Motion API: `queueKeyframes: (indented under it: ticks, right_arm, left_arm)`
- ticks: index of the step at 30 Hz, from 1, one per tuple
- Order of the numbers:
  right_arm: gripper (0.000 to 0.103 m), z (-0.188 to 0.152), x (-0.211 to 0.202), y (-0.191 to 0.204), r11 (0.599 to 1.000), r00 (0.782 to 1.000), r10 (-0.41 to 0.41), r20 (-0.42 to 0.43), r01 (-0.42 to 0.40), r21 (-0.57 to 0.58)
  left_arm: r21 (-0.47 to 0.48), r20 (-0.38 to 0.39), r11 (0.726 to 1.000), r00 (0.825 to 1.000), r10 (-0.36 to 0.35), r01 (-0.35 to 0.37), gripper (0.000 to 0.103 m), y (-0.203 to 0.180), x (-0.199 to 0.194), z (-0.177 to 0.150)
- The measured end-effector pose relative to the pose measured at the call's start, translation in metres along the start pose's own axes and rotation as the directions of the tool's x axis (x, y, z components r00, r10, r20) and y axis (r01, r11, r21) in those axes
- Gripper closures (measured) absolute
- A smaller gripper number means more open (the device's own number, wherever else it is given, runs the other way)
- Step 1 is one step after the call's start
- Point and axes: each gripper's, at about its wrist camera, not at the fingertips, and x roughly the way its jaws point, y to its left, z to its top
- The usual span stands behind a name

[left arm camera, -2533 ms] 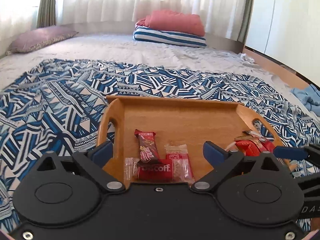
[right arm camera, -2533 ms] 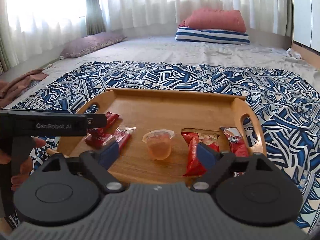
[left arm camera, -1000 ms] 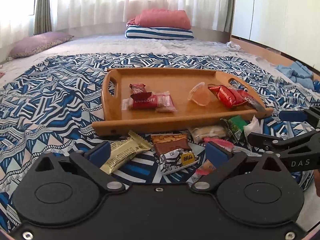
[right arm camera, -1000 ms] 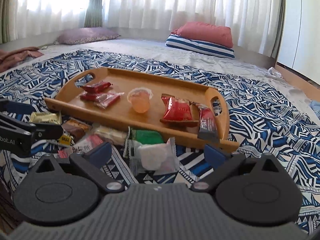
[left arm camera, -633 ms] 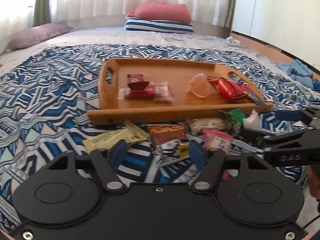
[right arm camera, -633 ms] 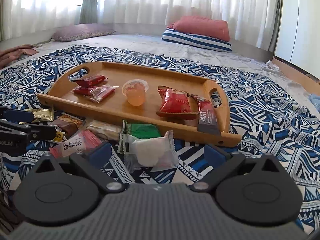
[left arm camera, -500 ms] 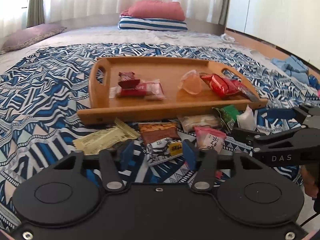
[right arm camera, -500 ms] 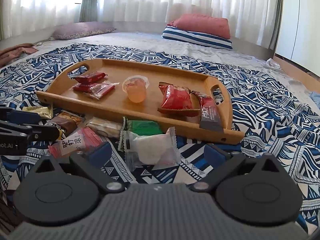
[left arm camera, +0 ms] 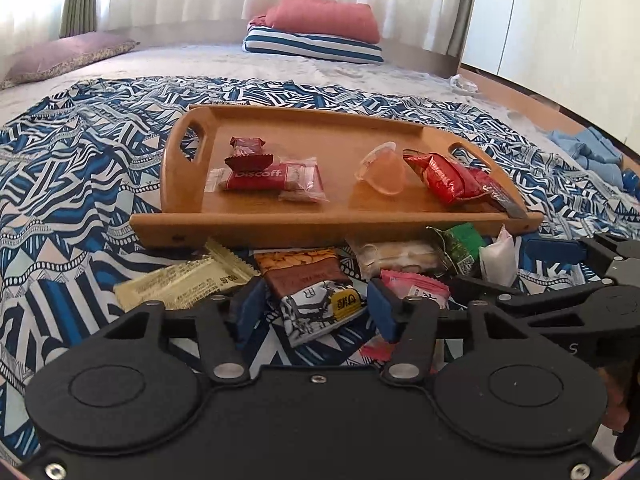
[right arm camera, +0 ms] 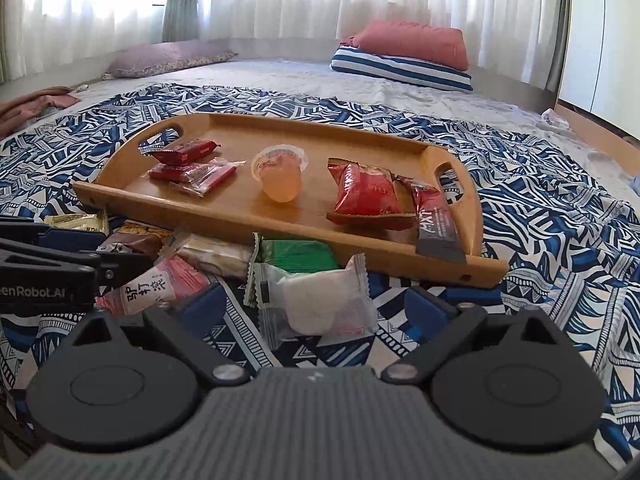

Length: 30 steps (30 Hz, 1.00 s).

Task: Organize snacks
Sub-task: 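Lower the left gripper onto the brown-and-white snack pack while the right gripper approaches the white pack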

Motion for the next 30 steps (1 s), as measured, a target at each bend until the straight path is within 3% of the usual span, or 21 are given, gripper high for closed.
queueKeyframes:
  ticks: [9,20,30]
  right_arm:
    - [0.011,-0.001,0.006,-0.001,1.0,0.999,0.023,-0.026,-0.023,0.019]
    - [0.042,0.001,0.002,0.0,0.999,0.999,0.035,-0.032,-0.034,0.021]
    - [0.047,-0.001,-0.009,0.004,1.0,1.0,0.018,-0.022,-0.018,-0.001]
  left_arm:
    - [0.009,0.008,1.0,1.0,0.015,-0.015,0.048,-0.003,0.007,0.001]
    - [0.032,0.013,0.999,0.999,0.035,-0.035,0.057,-0.005,-0.003,-0.003]
    - [0.028,0.018,0.999,0.999,0.04,-0.041,0.058,-0.005,-0.017,-0.006]
